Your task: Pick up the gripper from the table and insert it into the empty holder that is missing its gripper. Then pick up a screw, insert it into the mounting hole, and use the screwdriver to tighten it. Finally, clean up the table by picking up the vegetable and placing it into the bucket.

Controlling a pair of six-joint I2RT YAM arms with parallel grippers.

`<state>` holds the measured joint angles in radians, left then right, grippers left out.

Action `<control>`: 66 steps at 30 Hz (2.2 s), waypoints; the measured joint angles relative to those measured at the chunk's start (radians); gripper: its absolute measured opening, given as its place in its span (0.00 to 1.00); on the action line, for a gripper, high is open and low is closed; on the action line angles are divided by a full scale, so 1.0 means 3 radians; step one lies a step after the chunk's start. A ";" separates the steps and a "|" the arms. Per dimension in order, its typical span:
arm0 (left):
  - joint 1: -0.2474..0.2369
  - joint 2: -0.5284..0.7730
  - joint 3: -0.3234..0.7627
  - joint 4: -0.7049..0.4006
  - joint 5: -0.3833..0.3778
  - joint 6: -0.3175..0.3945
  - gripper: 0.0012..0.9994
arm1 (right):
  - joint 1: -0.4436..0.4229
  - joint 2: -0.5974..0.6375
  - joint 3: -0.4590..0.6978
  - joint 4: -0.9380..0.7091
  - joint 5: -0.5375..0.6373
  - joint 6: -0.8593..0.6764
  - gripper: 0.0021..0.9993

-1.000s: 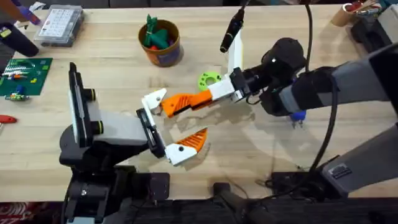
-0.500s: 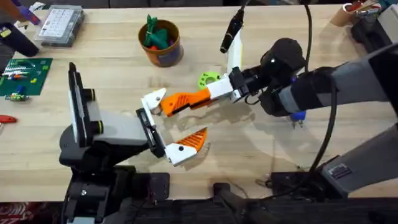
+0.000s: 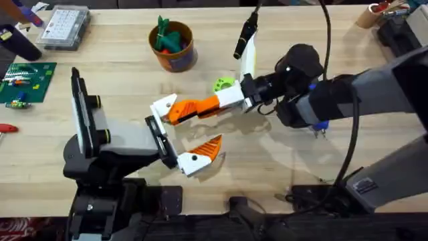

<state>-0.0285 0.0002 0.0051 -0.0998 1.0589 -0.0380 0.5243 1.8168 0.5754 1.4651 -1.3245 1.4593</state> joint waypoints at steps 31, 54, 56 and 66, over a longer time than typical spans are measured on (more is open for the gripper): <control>0.0004 0.0000 0.0001 -0.0002 0.0008 -0.0010 0.98 | 0.0034 0.0000 0.0277 -0.0722 0.0073 -0.0345 0.01; 0.0023 -0.0001 0.0001 0.0002 -0.0020 0.0014 0.98 | 0.0097 0.0069 0.0486 -0.0946 -0.0053 -0.0519 0.01; 0.0023 0.0000 0.0001 0.0001 -0.0010 0.0014 0.98 | 0.0091 0.0069 0.0488 -0.0953 -0.0072 -0.0529 0.01; 0.0023 0.0000 0.0003 0.0000 -0.0017 0.0017 0.98 | 0.0101 0.0069 0.0524 -0.1014 -0.0091 -0.0585 0.01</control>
<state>-0.0216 0.0002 0.0059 -0.0999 1.0538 -0.0330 0.5545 1.8374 0.7326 1.1607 -1.3518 1.2838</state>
